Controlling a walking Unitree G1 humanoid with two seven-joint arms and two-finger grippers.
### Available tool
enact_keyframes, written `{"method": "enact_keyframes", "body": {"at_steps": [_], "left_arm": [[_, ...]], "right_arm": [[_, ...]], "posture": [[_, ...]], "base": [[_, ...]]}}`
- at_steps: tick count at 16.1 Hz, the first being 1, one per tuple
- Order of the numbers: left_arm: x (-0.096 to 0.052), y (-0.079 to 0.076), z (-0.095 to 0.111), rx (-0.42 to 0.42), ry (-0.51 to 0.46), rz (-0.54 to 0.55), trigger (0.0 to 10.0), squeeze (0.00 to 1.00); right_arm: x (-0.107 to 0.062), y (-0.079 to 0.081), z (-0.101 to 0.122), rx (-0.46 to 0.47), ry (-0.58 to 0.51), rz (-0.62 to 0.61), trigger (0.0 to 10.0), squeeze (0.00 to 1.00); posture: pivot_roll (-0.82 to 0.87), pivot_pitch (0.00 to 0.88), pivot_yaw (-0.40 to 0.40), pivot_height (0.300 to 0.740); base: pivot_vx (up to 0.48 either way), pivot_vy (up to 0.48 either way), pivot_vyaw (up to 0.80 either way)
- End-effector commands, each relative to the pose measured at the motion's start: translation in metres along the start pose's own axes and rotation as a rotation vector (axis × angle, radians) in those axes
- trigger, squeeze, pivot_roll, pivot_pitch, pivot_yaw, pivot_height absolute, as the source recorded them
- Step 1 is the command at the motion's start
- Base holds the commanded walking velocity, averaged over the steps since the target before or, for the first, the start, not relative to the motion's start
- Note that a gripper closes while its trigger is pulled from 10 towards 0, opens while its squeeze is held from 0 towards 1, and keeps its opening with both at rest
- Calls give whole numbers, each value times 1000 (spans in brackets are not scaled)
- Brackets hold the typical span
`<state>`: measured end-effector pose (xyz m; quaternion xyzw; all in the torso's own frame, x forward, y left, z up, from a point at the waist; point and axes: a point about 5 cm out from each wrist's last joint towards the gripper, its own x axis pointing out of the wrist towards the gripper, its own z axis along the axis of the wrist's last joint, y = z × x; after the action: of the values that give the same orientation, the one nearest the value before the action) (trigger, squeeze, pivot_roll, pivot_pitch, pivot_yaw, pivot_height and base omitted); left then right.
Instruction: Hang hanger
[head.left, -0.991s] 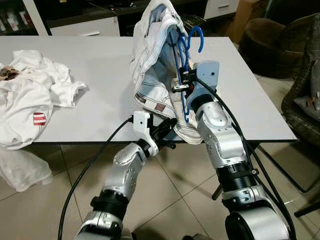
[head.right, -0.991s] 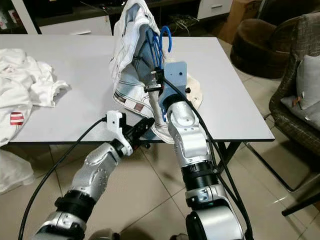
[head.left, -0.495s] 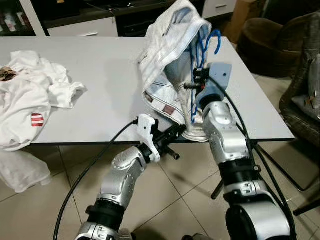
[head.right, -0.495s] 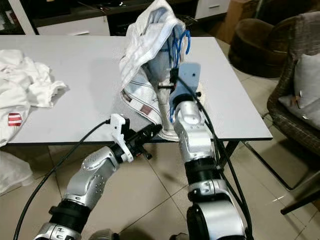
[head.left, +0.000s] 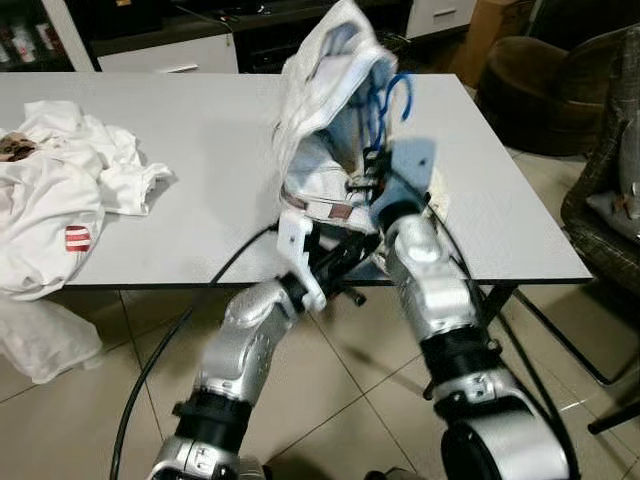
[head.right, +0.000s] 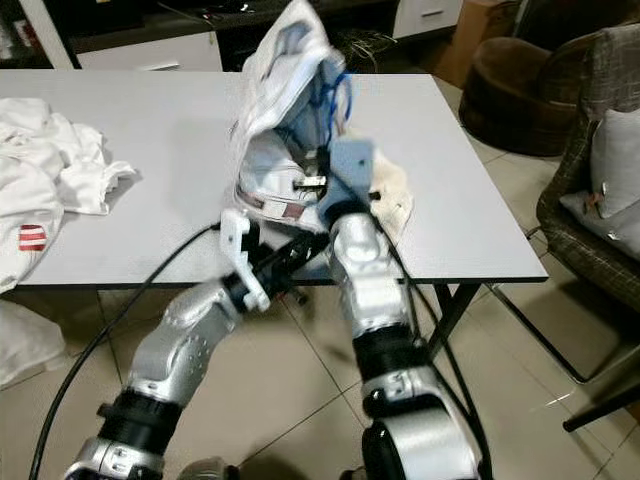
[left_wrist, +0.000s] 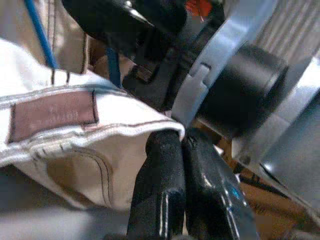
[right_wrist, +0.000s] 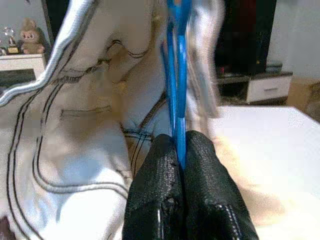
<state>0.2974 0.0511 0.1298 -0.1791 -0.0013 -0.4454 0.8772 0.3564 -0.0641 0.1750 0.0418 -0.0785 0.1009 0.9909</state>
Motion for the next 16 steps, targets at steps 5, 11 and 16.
{"method": "enact_keyframes", "body": {"at_steps": [5, 11, 16], "left_arm": [[17, -5, 46, 79, -130, -65, 0, 0], [12, -5, 38, 163, -46, -67, 0, 0], [10, -5, 37, 202, -44, -45, 4000, 0]], "right_arm": [[-13, -2, -26, -28, 69, 34, 10000, 0], [-20, -6, -38, 0, 149, 84, 10000, 0], [-23, -14, -40, -85, 195, 186, 10000, 0]], "posture": [[55, 0, 7, 740], [56, 0, 12, 740], [57, 0, 9, 740]], "base": [[0, 0, 0], [0, 0, 0], [0, 0, 0]]}}
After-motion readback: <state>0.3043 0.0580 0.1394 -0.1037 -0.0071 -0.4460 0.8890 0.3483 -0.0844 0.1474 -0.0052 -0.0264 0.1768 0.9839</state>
